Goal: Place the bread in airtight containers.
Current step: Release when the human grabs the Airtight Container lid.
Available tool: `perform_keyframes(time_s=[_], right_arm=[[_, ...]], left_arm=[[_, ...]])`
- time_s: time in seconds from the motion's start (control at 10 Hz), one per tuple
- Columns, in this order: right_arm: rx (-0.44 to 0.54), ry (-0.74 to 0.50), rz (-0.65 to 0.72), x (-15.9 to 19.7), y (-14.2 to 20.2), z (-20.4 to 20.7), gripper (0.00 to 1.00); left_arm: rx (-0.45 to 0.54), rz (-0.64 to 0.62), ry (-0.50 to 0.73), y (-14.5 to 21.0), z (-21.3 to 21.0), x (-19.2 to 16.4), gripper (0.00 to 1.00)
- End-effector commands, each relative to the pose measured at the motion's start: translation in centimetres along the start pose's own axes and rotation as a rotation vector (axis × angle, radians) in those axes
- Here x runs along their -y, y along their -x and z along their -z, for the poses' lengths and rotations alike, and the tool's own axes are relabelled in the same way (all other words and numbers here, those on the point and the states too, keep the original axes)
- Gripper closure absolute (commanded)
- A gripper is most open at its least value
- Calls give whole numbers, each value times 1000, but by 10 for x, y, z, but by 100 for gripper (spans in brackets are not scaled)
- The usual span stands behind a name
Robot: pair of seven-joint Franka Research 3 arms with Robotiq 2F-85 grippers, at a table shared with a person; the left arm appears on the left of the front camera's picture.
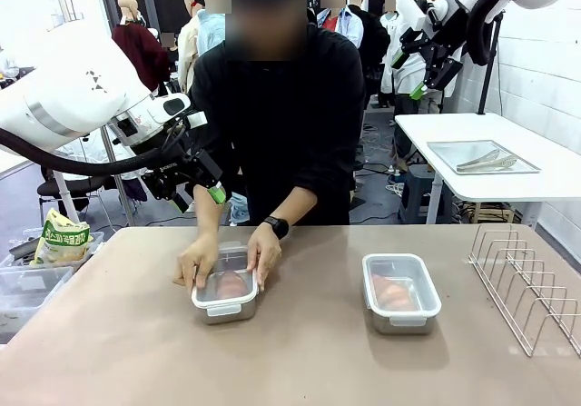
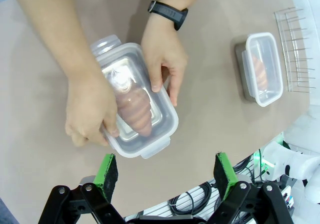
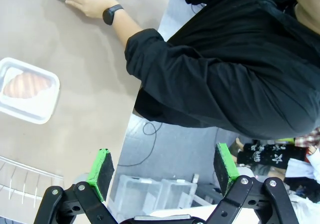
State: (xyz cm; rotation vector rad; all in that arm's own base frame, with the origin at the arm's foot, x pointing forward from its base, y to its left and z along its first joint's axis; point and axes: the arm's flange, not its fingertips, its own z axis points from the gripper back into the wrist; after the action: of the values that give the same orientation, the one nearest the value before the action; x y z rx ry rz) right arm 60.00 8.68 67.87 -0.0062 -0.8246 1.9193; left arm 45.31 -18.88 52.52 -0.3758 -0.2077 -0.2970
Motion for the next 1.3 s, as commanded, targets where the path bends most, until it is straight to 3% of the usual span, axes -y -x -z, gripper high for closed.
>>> perform_keyframes(time_s=[0.0, 1.2], right_arm=[[15, 19, 0, -1, 0, 2, 0], [15, 19, 0, -1, 0, 2, 0]], left_arm=[[0, 1, -20, 0, -1, -1, 0], [0, 1, -20, 0, -1, -1, 0]])
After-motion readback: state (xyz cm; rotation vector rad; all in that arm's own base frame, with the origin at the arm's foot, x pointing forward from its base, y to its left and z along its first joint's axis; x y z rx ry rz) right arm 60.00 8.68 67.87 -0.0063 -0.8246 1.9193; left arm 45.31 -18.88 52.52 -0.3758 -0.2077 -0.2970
